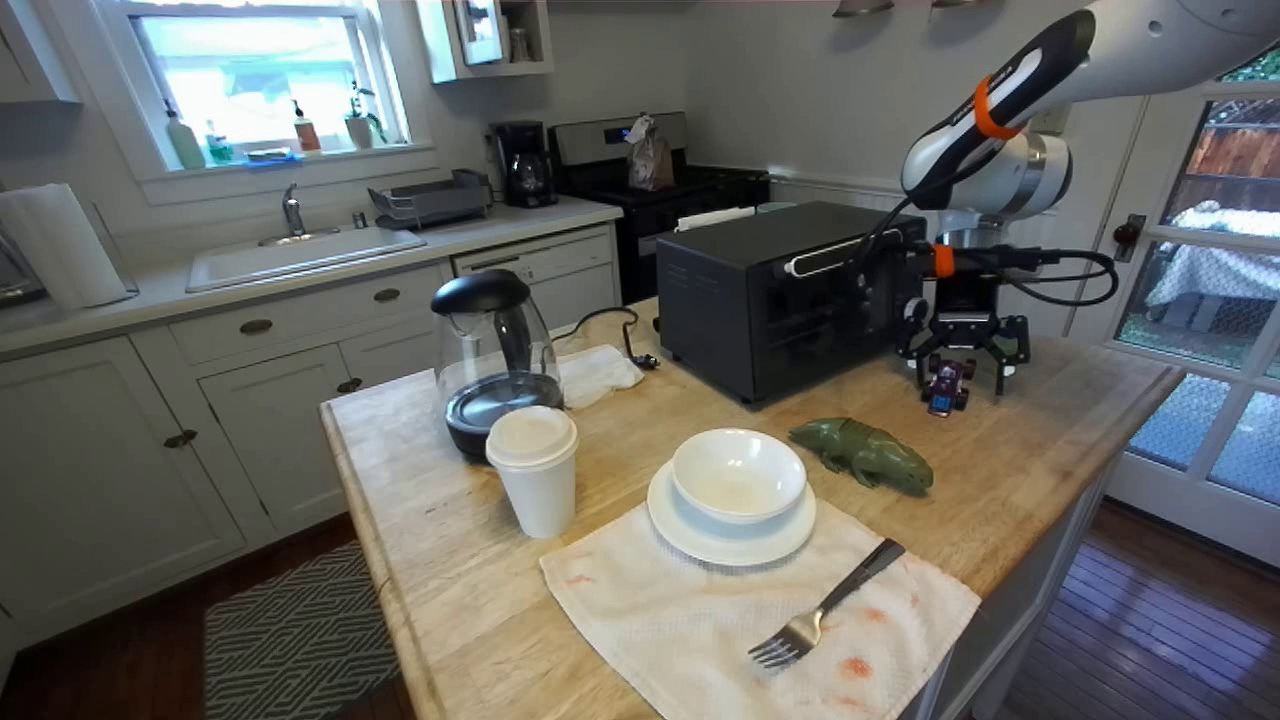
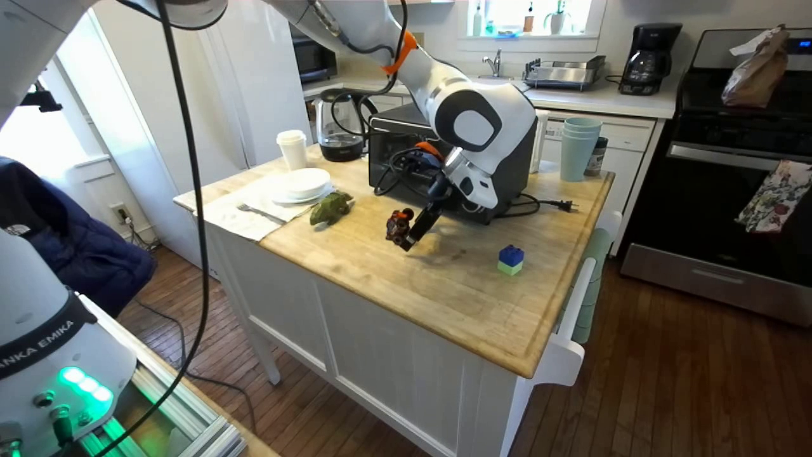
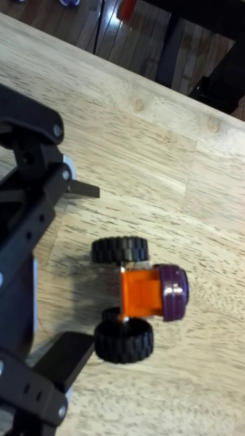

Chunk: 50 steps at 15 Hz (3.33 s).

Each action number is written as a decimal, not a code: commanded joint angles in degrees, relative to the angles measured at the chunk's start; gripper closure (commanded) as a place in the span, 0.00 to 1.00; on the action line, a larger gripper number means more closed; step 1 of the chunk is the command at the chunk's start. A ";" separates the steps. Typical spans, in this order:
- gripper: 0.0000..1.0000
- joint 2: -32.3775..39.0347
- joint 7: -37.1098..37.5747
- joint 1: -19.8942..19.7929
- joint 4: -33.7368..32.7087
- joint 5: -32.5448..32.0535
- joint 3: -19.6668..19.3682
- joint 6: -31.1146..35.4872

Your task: Turn the toy car upside down

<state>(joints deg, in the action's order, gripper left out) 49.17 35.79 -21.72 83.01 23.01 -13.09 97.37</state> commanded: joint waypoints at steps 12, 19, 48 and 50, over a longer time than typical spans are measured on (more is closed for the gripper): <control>0.00 3.48 -0.46 -1.30 -3.94 4.32 1.53 -5.97; 0.52 3.70 -0.32 -1.23 -3.88 5.58 1.54 -5.80; 0.63 -12.62 1.99 11.28 18.96 -6.39 -3.31 26.98; 0.63 -13.74 2.12 11.64 20.82 -6.88 -3.31 28.46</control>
<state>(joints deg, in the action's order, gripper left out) 39.36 36.57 -11.32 98.30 17.93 -15.94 122.54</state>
